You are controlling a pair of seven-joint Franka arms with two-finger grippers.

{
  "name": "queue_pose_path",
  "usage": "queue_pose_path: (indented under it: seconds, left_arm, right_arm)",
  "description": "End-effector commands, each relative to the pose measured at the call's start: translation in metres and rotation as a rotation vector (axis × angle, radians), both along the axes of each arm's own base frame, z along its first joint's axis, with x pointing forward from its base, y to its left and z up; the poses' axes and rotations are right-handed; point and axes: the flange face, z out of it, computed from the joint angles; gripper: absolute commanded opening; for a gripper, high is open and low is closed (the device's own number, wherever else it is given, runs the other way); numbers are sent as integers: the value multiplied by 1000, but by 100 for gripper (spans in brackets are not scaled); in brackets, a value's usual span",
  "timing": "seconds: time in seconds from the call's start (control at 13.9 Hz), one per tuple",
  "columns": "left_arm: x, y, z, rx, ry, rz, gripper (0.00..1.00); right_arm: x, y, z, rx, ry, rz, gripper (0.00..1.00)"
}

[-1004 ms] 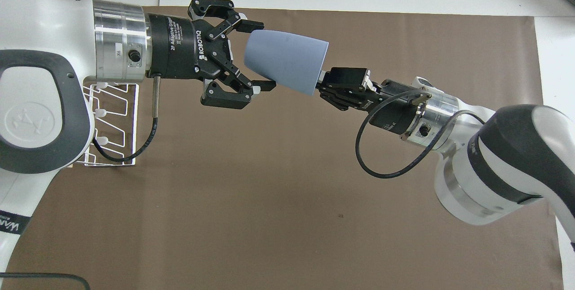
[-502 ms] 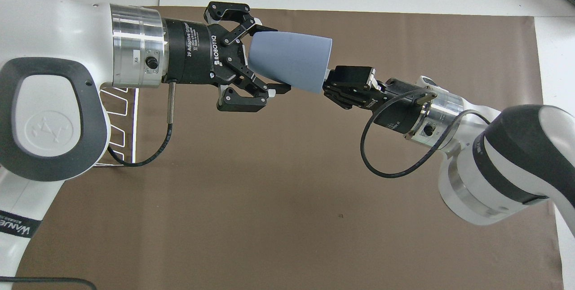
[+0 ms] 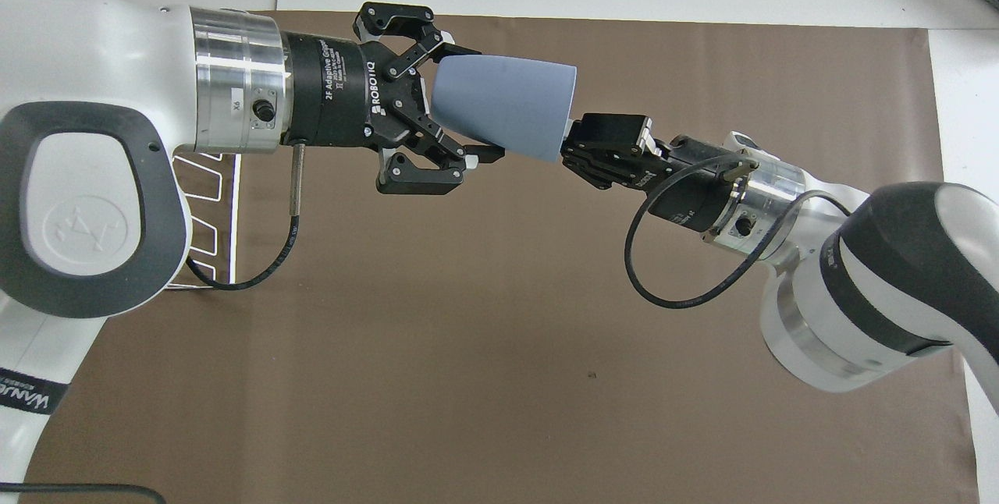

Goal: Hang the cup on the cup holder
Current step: 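Close the left gripper around the cup's base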

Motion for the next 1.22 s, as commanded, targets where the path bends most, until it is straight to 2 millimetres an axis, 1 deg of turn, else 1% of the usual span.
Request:
queue_pose_path:
  seconds: [0.0,0.07,0.14,0.22,0.29,0.43,0.5,0.57,0.65,0.86,0.93,1.0,1.15]
  left_arm:
    - [-1,3,13,4,-35,57,0]
    - [-2,3,15,4,-38,54,0]
    - [-2,4,15,5,-39,54,0]
    - [-1,6,16,8,-40,58,0]
    - [-3,8,19,23,-55,56,0]
    - [-2,18,21,45,-67,68,0]
    - [-3,19,21,46,-68,69,0]
    - [-4,22,24,48,-69,69,0]
    - [-3,25,24,49,-69,73,0]
    - [-3,26,23,57,-65,68,0]
    - [-4,25,22,93,-84,59,0]
    - [-6,26,23,124,-101,52,0]
    - [-5,29,21,171,-120,50,0]
  right_arm:
    - [-7,10,-4,-14,17,-32,37]
    - [-7,9,-3,-13,15,-32,44]
    - [-7,9,-3,-12,14,-32,63]
    - [-6,9,-3,-12,15,-34,72]
    - [-6,9,-3,-12,14,-32,72]
    - [-7,10,-3,-11,16,-31,73]
    - [-7,10,-3,-12,16,-32,91]
    - [-6,9,-2,-14,15,-36,100]
    - [-6,7,-2,-14,14,-36,100]
    - [-3,0,-3,-29,9,-40,100]
    - [-1,-6,-3,-70,-4,-32,100]
    - [3,-17,-2,-125,-9,-22,100]
    - [7,-29,2,-204,6,-4,100]
